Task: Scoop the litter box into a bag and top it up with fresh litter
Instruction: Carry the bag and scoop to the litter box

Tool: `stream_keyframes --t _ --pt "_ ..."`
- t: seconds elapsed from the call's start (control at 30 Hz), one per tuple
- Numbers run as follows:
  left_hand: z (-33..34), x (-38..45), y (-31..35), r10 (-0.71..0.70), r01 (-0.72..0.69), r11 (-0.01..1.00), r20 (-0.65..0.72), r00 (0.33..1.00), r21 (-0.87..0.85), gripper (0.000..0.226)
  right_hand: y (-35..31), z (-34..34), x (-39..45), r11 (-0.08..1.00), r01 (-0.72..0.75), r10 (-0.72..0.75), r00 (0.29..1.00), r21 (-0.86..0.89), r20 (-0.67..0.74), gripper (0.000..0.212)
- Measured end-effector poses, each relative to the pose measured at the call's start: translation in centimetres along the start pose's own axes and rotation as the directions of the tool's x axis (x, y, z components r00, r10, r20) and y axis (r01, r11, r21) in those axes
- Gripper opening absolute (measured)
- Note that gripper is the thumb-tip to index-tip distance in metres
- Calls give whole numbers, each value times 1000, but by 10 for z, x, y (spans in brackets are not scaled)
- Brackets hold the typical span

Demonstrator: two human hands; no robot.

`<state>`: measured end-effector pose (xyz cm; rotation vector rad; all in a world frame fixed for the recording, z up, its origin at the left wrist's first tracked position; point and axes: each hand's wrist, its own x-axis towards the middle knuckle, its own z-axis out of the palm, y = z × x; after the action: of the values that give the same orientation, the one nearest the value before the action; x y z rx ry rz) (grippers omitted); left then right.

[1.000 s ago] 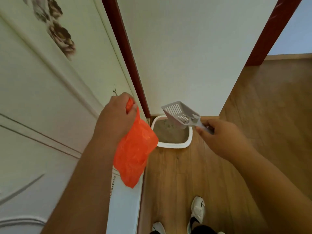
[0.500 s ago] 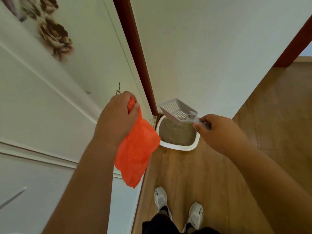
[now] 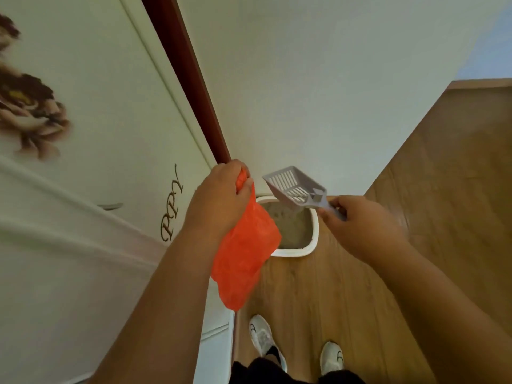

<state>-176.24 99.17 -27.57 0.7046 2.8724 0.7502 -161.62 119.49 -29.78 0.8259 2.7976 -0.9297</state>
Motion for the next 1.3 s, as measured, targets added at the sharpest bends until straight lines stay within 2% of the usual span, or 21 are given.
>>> stream_keyframes --t 0.33,0.7,0.83,1.07,1.2,1.3 --pt "19 65 -13 80 -80 997 52 995 1 13 -21 15 55 998 -64 62 997 -22 -49 41" --pt "78 65 -16 -46 47 999 34 998 -5 12 26 35 125 999 22 -19 997 -41 70 39" --pt "115 56 -18 -106 106 992 -6 994 -64 11 51 48 136 999 36 -31 992 -37 122 40" --pt "187 50 -39 -110 111 985 15 994 -133 21 90 79 137 998 -32 25 989 45 147 30" --pt "220 55 -57 -114 122 977 56 992 -175 28 99 111 141 983 -125 104 982 133 155 27" --pt "245 57 -75 -66 83 975 89 994 -205 25 108 138 145 956 -203 171 972 212 160 25"
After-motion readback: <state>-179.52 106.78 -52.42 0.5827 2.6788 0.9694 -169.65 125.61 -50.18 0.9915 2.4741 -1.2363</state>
